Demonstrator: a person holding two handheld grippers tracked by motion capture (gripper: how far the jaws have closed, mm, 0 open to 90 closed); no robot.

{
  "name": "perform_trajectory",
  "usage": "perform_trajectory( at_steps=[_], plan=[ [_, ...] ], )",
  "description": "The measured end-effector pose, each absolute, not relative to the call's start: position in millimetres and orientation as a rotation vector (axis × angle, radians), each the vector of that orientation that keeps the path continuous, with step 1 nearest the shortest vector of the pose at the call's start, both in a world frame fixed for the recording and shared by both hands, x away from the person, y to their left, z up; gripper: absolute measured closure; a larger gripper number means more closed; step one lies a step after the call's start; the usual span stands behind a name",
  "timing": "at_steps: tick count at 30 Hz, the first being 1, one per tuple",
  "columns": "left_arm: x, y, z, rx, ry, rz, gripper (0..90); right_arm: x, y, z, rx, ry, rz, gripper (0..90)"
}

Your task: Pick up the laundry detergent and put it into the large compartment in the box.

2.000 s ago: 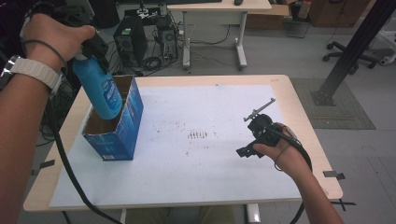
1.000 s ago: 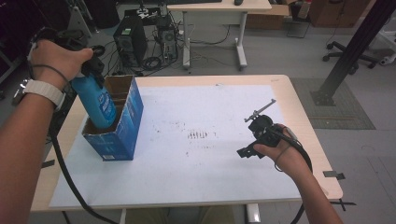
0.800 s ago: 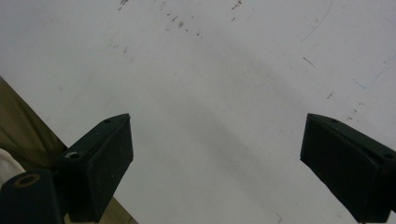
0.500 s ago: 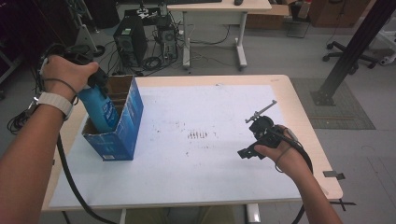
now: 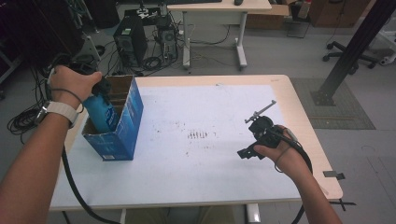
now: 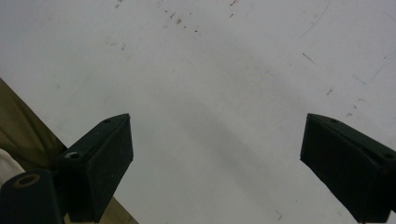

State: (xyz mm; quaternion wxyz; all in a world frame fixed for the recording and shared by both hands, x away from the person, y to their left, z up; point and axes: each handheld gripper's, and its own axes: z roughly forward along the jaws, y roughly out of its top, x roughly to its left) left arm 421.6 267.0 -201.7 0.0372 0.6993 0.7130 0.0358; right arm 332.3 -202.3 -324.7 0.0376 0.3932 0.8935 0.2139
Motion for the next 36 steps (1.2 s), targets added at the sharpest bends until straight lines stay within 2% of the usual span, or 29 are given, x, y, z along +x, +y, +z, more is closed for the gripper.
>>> perform_trajectory(
  at_steps=[22, 36],
  plan=[
    [425, 264, -239, 2.204, 2.132, 0.148, 37.6, 333, -200, -328, 1.211, 2.751, 0.65, 9.4],
    [424, 265, -252, 2.182, 2.144, 0.157, 37.5, 332, -202, -328, 1.214, 2.749, 0.649, 9.4]
  ],
)
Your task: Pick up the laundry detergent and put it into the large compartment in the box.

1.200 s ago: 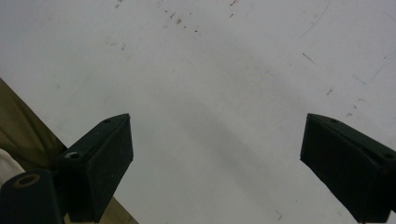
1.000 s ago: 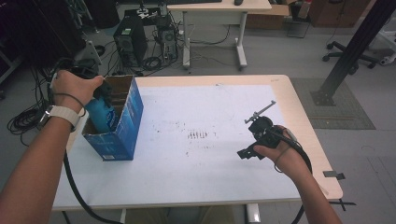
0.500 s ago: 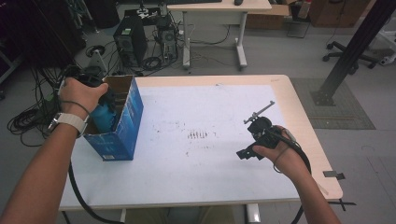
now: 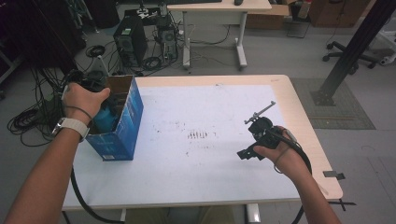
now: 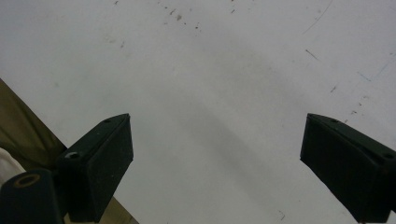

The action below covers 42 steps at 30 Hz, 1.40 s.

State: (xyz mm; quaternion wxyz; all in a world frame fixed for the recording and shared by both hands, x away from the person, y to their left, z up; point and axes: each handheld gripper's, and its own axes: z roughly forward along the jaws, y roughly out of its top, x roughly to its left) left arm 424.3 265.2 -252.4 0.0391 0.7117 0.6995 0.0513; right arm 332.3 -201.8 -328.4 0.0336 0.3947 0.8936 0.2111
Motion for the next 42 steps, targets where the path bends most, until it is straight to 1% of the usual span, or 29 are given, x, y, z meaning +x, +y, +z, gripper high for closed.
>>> perform_trajectory(
  at_steps=[20, 42],
  plan=[
    [427, 263, -280, 2.201, 2.123, 0.143, 37.5, 333, -203, -331, 1.228, 2.749, 0.644, 9.4],
    [430, 268, -282, 2.182, 2.129, 0.117, 37.2, 331, -204, -333, 1.238, 2.749, 0.638, 9.4]
  ],
)
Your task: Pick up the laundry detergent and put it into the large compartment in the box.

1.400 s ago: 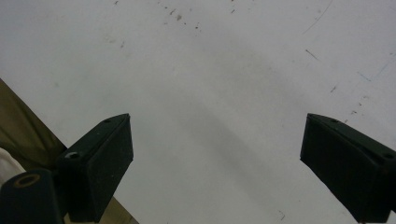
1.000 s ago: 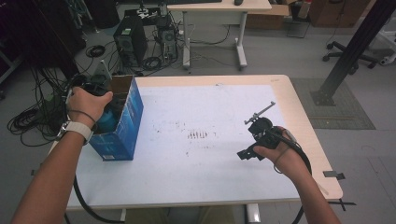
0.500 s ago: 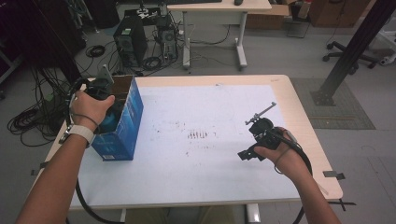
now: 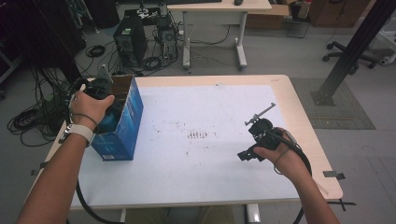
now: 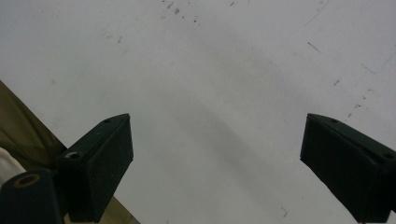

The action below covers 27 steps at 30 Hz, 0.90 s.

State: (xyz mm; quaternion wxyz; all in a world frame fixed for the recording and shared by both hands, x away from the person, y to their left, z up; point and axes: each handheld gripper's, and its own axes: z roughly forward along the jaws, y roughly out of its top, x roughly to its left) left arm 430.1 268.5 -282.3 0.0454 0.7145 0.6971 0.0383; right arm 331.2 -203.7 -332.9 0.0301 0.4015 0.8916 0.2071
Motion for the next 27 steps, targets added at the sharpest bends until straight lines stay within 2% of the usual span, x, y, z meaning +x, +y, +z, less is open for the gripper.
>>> perform_trajectory(
  at_steps=[7, 15, 27],
  plan=[
    [430.8, 270.8, -283.1, 2.175, 2.122, 0.116, 36.8, 330.5, -203.2, -333.6, 1.241, 2.75, 0.636, 9.4],
    [431.6, 270.8, -283.3, 2.176, 2.124, 0.1, 25.7, 329.7, -202.1, -333.5, 1.237, 2.753, 0.631, 9.4],
    [431.0, 273.6, -280.0, 2.151, 2.119, 0.083, 24.2, 329.0, -202.9, -333.3, 1.238, 2.751, 0.632, 9.4]
  ],
)
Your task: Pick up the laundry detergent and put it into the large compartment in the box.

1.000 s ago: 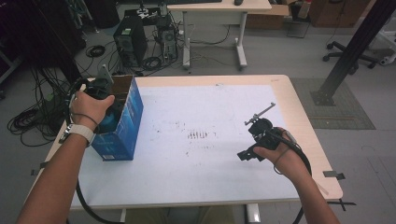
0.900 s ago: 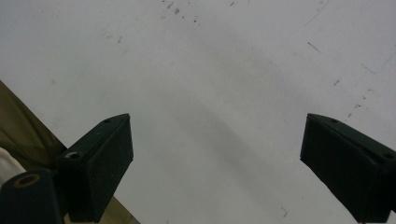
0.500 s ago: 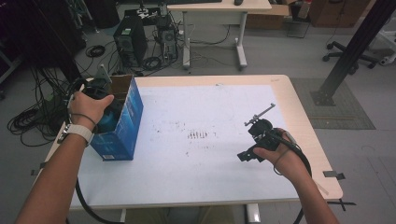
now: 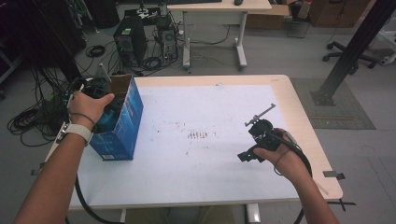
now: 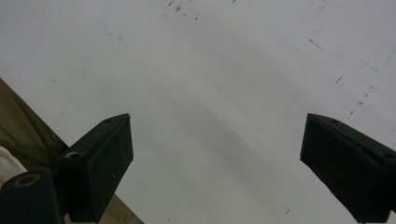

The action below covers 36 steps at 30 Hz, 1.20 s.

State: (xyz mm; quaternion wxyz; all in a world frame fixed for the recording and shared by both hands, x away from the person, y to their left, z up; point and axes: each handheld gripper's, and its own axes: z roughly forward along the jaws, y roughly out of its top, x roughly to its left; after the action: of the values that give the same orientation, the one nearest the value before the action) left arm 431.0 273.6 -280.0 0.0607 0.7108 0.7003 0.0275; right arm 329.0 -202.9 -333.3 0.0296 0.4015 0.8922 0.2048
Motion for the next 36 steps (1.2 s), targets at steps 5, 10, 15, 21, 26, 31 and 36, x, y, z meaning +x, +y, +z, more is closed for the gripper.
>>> perform_trajectory(
  at_steps=[5, 10, 15, 21, 26, 31, 36],
  plan=[
    [430, 274, -278, 2.142, 2.117, 0.087, 23.9, 329, -202, -334, 1.233, 2.753, 0.635, 9.4],
    [430, 276, -276, 2.13, 2.111, 0.07, 23.7, 328, -203, -334, 1.235, 2.754, 0.635, 9.4],
    [429, 279, -270, 2.109, 2.103, 0.056, 23.7, 328, -203, -334, 1.226, 2.758, 0.638, 9.4],
    [427, 279, -262, 2.097, 2.09, 0.044, 17.0, 328, -201, -333, 1.218, 2.76, 0.636, 9.3],
    [425, 280, -254, 2.098, 2.087, 0.064, 15.7, 327, -201, -332, 1.214, 2.758, 0.637, 9.3],
    [423, 281, -244, 2.087, 2.075, 0.079, 12.6, 326, -200, -331, 1.21, 2.761, 0.632, 9.4],
    [422, 278, -236, 2.085, 2.068, 0.101, 11.2, 325, -198, -329, 1.203, 2.759, 0.635, 9.4]
  ],
)
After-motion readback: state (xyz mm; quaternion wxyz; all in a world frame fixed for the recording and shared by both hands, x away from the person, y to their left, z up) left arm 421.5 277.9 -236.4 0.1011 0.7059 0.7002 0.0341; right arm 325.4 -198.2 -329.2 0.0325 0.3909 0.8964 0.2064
